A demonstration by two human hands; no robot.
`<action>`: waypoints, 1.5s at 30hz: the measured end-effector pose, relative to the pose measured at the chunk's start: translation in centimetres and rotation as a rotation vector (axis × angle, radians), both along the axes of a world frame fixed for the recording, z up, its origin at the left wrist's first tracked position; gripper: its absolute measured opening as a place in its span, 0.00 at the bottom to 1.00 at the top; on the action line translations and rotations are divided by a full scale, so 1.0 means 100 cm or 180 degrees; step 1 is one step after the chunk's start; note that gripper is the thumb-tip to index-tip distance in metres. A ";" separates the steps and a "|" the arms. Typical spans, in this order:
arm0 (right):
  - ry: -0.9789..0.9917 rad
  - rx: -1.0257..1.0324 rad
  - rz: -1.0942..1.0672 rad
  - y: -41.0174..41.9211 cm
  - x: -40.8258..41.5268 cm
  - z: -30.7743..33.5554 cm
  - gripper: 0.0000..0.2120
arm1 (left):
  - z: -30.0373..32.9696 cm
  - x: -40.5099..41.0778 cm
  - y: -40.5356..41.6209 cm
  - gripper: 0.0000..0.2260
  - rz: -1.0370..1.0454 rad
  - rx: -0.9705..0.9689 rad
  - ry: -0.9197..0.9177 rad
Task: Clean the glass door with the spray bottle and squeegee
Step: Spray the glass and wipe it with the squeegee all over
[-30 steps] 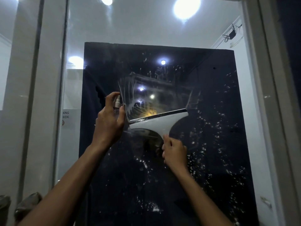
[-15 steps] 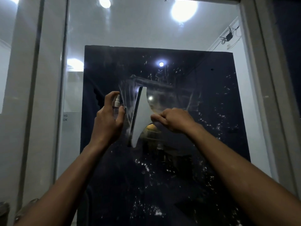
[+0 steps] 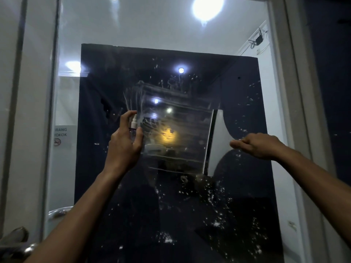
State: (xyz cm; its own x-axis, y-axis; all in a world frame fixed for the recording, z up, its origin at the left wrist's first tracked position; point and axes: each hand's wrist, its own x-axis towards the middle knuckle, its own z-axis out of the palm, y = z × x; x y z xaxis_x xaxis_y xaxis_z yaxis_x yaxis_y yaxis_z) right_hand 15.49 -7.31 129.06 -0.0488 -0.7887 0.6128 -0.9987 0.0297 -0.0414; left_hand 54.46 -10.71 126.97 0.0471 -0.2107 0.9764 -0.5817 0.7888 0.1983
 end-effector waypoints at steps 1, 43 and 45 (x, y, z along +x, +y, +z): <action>-0.0076 -0.0162 0.0120 0.002 0.003 -0.003 0.35 | 0.000 -0.002 0.001 0.19 0.0003 0.0010 -0.0005; -0.3941 -0.0505 0.2311 -0.033 0.278 -0.072 0.20 | 0.014 0.070 -0.010 0.19 0.0205 -0.0124 -0.0041; -0.3900 -0.0446 0.2183 -0.026 0.274 -0.090 0.19 | 0.008 0.072 -0.010 0.19 0.0125 -0.0091 -0.0063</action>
